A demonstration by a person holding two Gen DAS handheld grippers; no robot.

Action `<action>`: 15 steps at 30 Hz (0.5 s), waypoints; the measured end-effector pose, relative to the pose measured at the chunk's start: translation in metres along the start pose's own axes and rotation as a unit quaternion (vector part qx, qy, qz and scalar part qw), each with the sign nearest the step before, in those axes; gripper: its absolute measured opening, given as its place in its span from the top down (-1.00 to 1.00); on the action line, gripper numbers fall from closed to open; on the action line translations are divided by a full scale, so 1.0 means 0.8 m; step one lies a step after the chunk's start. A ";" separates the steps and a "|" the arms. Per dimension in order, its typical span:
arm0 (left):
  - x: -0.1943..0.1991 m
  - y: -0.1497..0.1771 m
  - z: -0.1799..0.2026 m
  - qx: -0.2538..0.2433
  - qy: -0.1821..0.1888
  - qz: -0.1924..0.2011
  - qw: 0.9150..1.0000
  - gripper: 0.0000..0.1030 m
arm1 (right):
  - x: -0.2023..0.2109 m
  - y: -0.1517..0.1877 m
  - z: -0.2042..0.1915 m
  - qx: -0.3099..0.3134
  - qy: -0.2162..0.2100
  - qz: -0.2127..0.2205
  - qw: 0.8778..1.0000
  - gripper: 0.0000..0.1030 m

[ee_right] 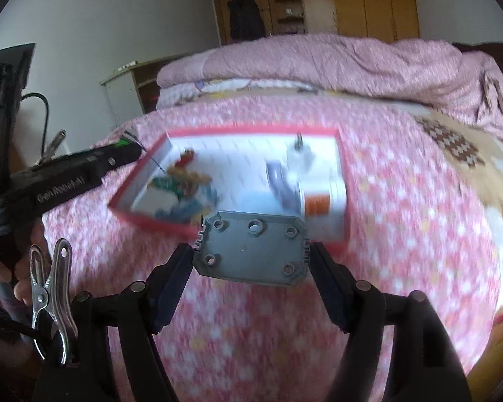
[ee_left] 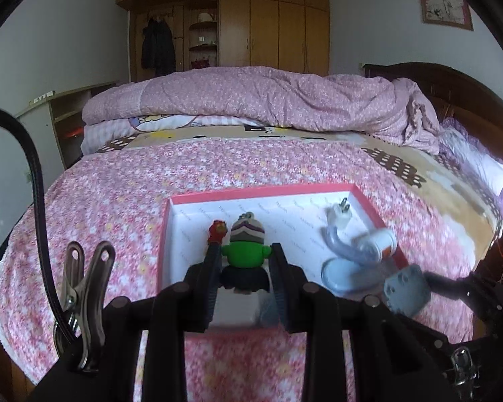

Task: Organize rigid objects
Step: 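Carry the green figure and gray plate over the box with both grippers, then lower the figure and plate into the box and open both grippers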

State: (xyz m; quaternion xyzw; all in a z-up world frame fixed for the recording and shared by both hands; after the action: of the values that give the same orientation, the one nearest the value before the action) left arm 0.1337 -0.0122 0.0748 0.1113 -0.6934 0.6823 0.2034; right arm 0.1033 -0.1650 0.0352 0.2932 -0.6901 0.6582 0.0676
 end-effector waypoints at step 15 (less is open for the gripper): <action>-0.096 0.011 -0.003 0.027 0.015 -0.059 0.998 0.42 | -0.097 -0.043 0.026 -0.003 0.017 -0.009 1.000 -0.40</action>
State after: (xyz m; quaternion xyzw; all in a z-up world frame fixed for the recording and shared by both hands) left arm 0.1986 -0.0189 0.0336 0.1471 -0.6635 0.6895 0.2504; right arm 0.1895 -0.1587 0.0253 0.2880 -0.6878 0.6607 0.0864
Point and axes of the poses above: each gripper's, at about its wrist camera, not at the fingertips, and x roughly against the way its jaws point, z to its right, y to its underside, the point moved 7 cm from there along -x, roughly the way its jaws point, and after that the axes turned 9 degrees about z, right-handed, at the moved point
